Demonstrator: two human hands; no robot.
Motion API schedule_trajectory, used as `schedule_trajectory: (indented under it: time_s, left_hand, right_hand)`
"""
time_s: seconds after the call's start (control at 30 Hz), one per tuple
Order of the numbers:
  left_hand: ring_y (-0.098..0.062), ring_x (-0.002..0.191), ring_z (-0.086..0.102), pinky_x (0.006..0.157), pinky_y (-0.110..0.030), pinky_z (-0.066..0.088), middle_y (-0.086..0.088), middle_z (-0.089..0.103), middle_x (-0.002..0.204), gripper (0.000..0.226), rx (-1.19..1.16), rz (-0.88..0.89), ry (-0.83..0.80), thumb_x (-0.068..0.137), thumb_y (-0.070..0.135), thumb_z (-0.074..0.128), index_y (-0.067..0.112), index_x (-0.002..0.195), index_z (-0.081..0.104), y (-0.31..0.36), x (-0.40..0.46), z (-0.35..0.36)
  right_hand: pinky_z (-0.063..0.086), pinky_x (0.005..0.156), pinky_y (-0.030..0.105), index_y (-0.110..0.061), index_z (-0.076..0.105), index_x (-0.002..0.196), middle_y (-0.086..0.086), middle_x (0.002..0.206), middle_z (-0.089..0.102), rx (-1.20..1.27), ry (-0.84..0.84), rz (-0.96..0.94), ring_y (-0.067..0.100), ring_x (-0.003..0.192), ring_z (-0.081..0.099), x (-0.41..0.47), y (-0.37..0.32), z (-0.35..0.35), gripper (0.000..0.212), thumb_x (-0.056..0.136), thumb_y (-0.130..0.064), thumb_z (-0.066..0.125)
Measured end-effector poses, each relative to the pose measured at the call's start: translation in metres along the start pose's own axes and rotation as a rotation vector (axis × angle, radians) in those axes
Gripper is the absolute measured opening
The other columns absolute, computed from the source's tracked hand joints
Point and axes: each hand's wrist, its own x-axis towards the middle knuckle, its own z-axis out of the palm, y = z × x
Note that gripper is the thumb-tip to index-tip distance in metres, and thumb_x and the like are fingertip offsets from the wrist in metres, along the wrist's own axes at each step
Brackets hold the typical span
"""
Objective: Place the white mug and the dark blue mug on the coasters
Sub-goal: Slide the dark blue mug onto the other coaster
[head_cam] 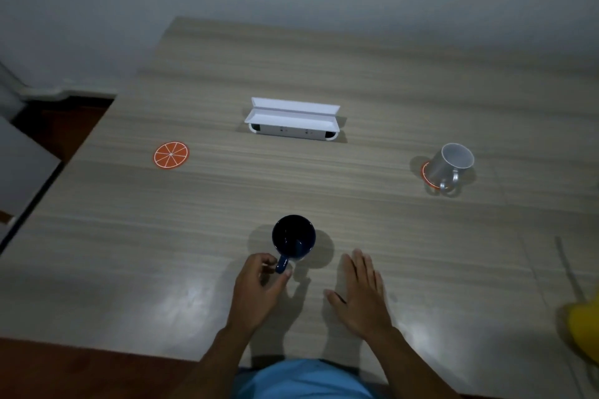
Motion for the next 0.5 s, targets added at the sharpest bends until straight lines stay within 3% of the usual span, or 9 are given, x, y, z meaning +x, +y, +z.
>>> schedule_trajectory:
  time_s: [0.1, 0.2, 0.27, 0.33, 0.5]
  left_hand:
    - [-0.007, 0.090, 0.066, 0.077, -0.030, 0.059, 0.002, 0.068, 0.101, 0.016, 0.008, 0.042, -0.002, 0.089, 0.020, 0.079, 0.024, 0.096, 0.065, 0.003, 0.001, -0.001]
    - [-0.005, 0.095, 0.066, 0.074, -0.019, 0.056, 0.006, 0.068, 0.105, 0.024, -0.011, 0.086, 0.020, 0.091, 0.014, 0.076, 0.032, 0.101, 0.063, 0.005, 0.001, -0.002]
    - [-0.006, 0.094, 0.068, 0.073, -0.014, 0.055, 0.004, 0.067, 0.104, 0.020, -0.022, 0.113, 0.062, 0.092, 0.011, 0.075, 0.027, 0.098, 0.066, 0.007, 0.004, -0.002]
    - [-0.010, 0.090, 0.069, 0.073, -0.015, 0.056, -0.001, 0.067, 0.099, 0.009, -0.030, 0.120, 0.091, 0.092, 0.011, 0.075, 0.017, 0.089, 0.069, 0.008, 0.011, -0.002]
    - [-0.005, 0.090, 0.067, 0.080, -0.016, 0.057, -0.002, 0.068, 0.100, 0.013, -0.045, 0.039, -0.025, 0.091, 0.017, 0.076, 0.014, 0.079, 0.076, 0.009, 0.018, -0.006]
  right_hand:
    - [-0.008, 0.129, 0.045, -0.022, -0.008, 0.166, 0.003, 0.172, -0.024, -0.028, -0.008, 0.000, 0.024, 0.158, -0.024, 0.000, -0.002, -0.002, 0.094, 0.099, -0.064, 0.043]
    - [-0.008, 0.130, 0.045, -0.021, -0.007, 0.166, 0.003, 0.173, -0.023, -0.034, -0.013, 0.006, 0.024, 0.158, -0.024, -0.001, -0.004, -0.004, 0.093, 0.099, -0.064, 0.043]
    - [-0.008, 0.130, 0.046, -0.020, -0.007, 0.166, 0.004, 0.173, -0.023, -0.031, -0.012, 0.017, 0.025, 0.158, -0.024, -0.001, -0.007, -0.004, 0.094, 0.099, -0.064, 0.043]
    - [-0.007, 0.130, 0.048, -0.019, -0.006, 0.166, 0.005, 0.173, -0.022, -0.015, -0.004, 0.041, 0.024, 0.158, -0.024, -0.001, -0.011, -0.002, 0.096, 0.098, -0.065, 0.044]
    - [-0.004, 0.130, 0.050, -0.019, 0.003, 0.166, 0.005, 0.175, -0.012, 0.027, 0.039, 0.049, 0.023, 0.160, -0.018, 0.003, -0.023, 0.003, 0.094, 0.098, -0.067, 0.045]
